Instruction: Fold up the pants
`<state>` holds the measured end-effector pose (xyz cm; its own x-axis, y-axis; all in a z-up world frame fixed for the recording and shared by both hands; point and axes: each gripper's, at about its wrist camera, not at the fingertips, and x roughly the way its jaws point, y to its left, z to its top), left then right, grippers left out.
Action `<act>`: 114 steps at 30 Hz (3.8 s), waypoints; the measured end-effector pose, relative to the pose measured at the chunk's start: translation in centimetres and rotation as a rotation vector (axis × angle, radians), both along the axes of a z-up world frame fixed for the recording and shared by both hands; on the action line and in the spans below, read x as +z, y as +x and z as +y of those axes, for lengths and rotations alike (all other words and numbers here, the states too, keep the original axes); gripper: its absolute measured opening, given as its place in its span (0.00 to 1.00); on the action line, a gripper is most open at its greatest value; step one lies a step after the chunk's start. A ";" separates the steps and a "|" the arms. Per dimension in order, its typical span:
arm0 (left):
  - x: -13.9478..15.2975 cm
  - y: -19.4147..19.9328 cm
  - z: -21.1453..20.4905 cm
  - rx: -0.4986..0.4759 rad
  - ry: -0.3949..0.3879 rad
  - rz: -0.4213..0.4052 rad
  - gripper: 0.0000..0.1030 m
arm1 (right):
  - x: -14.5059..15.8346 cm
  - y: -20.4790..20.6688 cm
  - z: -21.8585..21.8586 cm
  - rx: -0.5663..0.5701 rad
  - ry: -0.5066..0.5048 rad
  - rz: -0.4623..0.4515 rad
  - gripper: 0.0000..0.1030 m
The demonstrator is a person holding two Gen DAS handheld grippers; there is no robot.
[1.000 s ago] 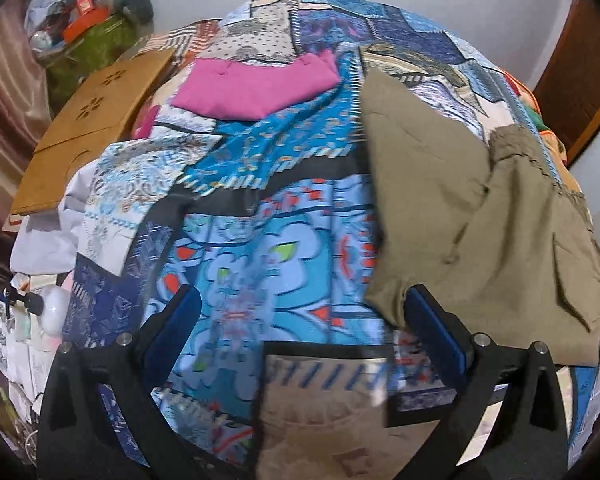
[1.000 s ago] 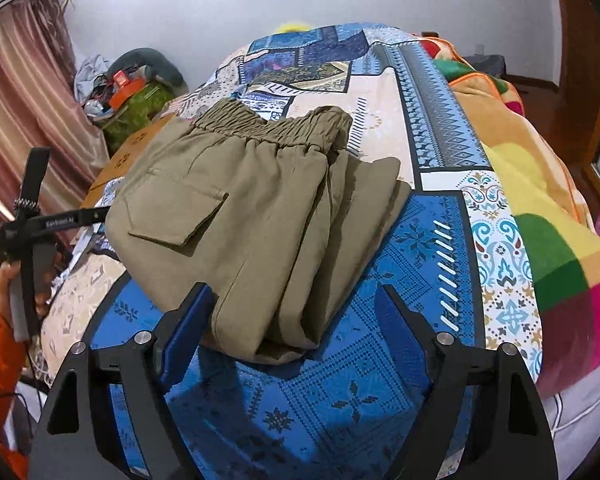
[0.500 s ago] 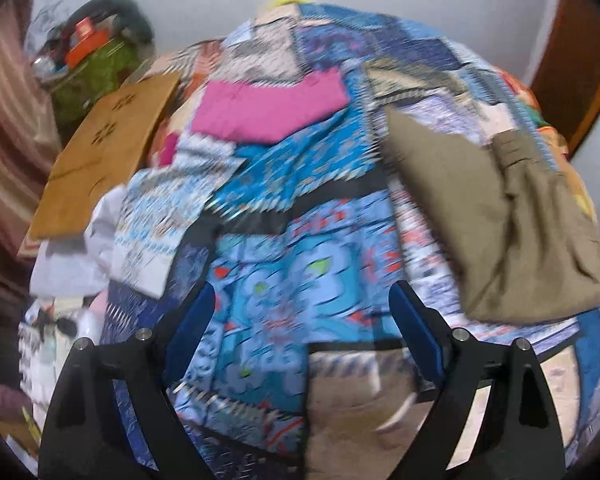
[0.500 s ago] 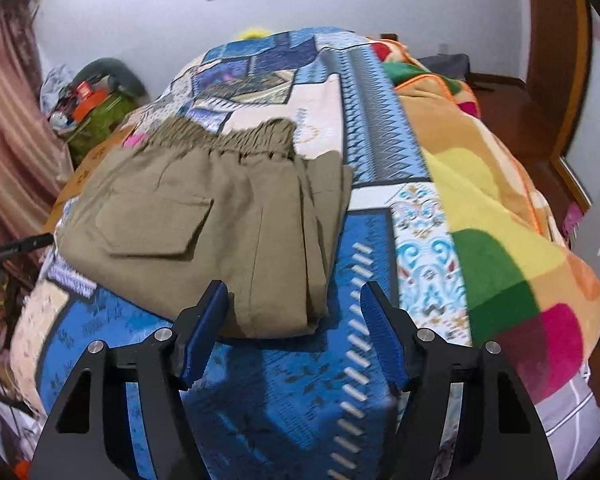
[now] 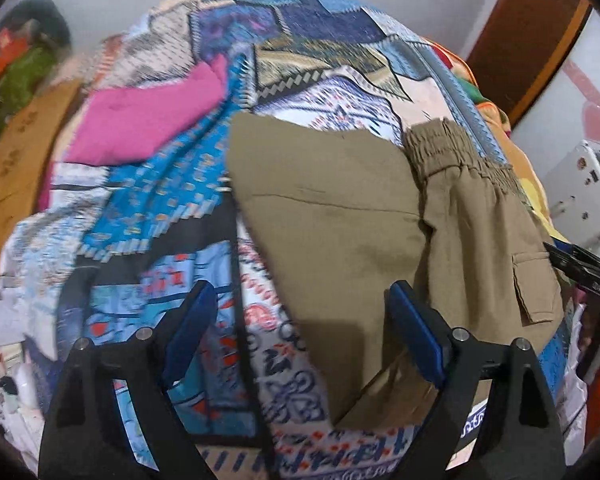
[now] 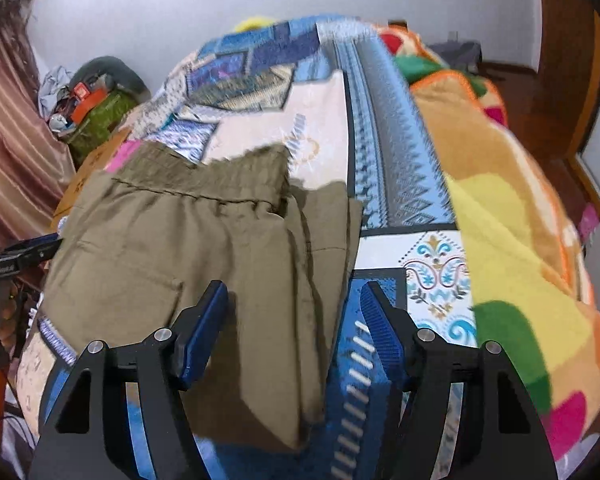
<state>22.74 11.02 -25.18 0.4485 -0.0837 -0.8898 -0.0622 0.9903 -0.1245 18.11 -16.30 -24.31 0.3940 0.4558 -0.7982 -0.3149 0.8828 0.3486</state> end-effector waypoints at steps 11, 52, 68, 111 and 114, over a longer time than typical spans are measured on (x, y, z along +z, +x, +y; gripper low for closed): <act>-0.7 2.4 -1.1 -0.051 -0.001 -0.051 0.72 | -2.7 2.1 -0.4 0.025 0.111 0.058 0.57; 11.1 4.2 4.9 0.054 0.173 -0.286 0.04 | 12.0 6.7 8.9 0.157 0.019 -0.389 0.11; 9.3 11.1 20.5 0.338 0.220 -0.288 0.04 | 11.2 13.5 24.0 0.235 -0.002 -0.401 0.11; 16.6 -0.6 15.5 0.280 0.257 -0.406 0.67 | 17.3 5.7 24.3 0.350 -0.033 -0.559 0.62; 20.5 -4.3 12.2 0.264 0.304 -0.521 0.67 | 21.0 2.2 22.4 0.326 0.031 -0.652 0.62</act>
